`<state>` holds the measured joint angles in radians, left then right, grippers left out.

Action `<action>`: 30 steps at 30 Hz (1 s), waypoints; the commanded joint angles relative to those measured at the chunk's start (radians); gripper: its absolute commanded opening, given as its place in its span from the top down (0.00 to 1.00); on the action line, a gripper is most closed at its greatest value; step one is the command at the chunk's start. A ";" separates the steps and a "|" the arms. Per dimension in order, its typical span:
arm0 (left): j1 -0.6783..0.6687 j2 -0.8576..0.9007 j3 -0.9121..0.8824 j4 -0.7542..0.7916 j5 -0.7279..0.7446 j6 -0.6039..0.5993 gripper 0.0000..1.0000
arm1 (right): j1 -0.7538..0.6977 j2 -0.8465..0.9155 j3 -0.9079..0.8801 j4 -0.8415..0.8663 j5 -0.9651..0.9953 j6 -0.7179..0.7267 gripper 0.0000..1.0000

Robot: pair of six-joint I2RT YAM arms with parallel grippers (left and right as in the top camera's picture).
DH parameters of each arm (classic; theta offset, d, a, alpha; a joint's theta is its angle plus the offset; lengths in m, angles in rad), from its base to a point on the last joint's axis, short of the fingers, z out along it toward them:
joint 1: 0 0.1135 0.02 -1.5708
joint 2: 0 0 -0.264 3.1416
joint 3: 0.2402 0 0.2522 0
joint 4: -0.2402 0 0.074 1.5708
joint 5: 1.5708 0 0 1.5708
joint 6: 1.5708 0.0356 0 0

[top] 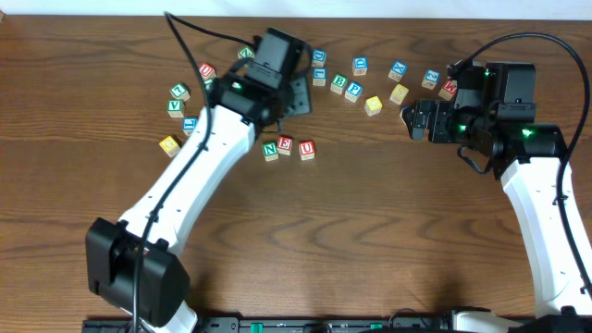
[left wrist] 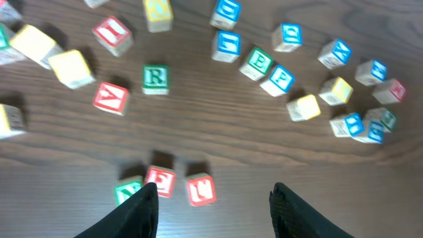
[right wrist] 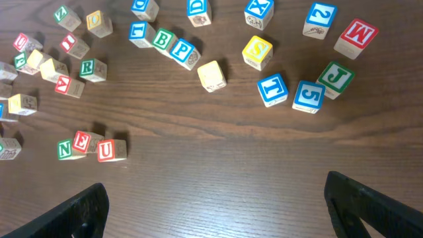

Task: Spell out NEURIPS
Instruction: 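Move the left gripper to the green R block and grasp it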

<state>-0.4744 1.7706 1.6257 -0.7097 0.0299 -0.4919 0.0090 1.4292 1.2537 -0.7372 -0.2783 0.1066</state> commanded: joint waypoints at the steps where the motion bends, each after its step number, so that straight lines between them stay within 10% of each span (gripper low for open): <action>1: 0.058 0.015 0.004 -0.007 0.073 0.093 0.47 | 0.006 0.003 0.020 0.007 -0.013 0.012 0.01; 15: 0.166 0.332 0.365 -0.079 0.047 0.185 0.46 | 0.006 0.005 0.020 0.007 -0.013 0.012 0.01; 30: 0.147 0.489 0.375 -0.033 -0.023 0.184 0.37 | 0.006 0.013 0.020 -0.001 -0.012 0.012 0.01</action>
<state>-0.3145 2.2227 1.9785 -0.7467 0.0269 -0.3168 0.0090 1.4334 1.2537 -0.7364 -0.2810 0.1062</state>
